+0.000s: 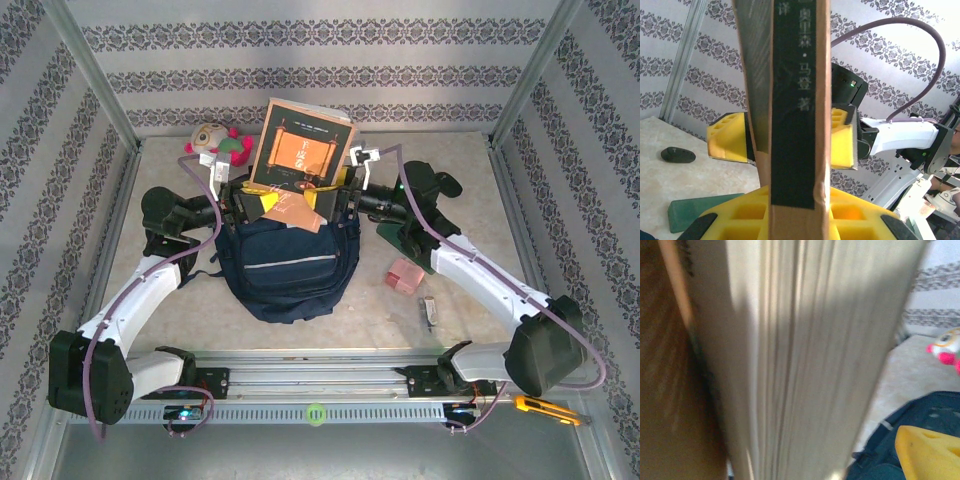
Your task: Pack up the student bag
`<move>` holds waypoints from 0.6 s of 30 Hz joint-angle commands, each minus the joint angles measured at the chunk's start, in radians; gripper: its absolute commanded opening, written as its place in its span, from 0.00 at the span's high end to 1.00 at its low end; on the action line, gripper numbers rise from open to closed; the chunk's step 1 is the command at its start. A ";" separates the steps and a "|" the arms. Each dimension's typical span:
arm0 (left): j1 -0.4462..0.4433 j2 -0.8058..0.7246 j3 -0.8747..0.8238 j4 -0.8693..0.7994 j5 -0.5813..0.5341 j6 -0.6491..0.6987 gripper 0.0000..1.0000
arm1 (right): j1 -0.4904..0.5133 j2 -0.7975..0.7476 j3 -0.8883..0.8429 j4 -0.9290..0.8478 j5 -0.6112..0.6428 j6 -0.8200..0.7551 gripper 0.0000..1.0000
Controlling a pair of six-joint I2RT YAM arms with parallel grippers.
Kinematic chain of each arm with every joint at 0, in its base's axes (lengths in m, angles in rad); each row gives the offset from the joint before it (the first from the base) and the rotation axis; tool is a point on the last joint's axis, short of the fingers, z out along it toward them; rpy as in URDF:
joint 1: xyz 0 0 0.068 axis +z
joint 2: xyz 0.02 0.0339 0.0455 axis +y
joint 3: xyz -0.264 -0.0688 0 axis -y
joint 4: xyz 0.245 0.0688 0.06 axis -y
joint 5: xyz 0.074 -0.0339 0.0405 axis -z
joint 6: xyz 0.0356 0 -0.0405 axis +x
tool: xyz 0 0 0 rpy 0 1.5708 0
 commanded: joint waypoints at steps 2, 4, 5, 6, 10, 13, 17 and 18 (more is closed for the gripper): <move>-0.015 -0.017 0.020 0.121 -0.011 0.017 1.00 | 0.001 0.011 0.023 0.209 -0.188 0.088 0.08; -0.014 -0.018 0.013 0.099 -0.026 0.041 1.00 | -0.007 0.003 0.011 0.235 -0.198 0.102 0.16; -0.015 -0.021 0.010 0.080 -0.034 0.064 1.00 | -0.012 -0.003 0.001 0.246 -0.193 0.106 0.24; -0.015 -0.024 0.008 0.067 -0.038 0.076 1.00 | -0.018 -0.010 -0.008 0.257 -0.183 0.107 0.30; -0.017 -0.027 0.008 0.023 -0.043 0.108 1.00 | -0.025 -0.034 -0.041 0.277 -0.124 0.105 0.52; -0.016 -0.045 0.007 -0.082 -0.044 0.183 0.82 | -0.036 -0.038 -0.050 0.275 -0.083 0.099 0.93; -0.015 -0.123 0.041 -0.511 -0.097 0.511 0.43 | -0.090 -0.085 -0.099 0.189 -0.093 0.013 1.00; -0.016 -0.140 0.064 -0.648 -0.117 0.617 0.39 | -0.099 -0.110 -0.116 0.137 -0.075 -0.044 1.00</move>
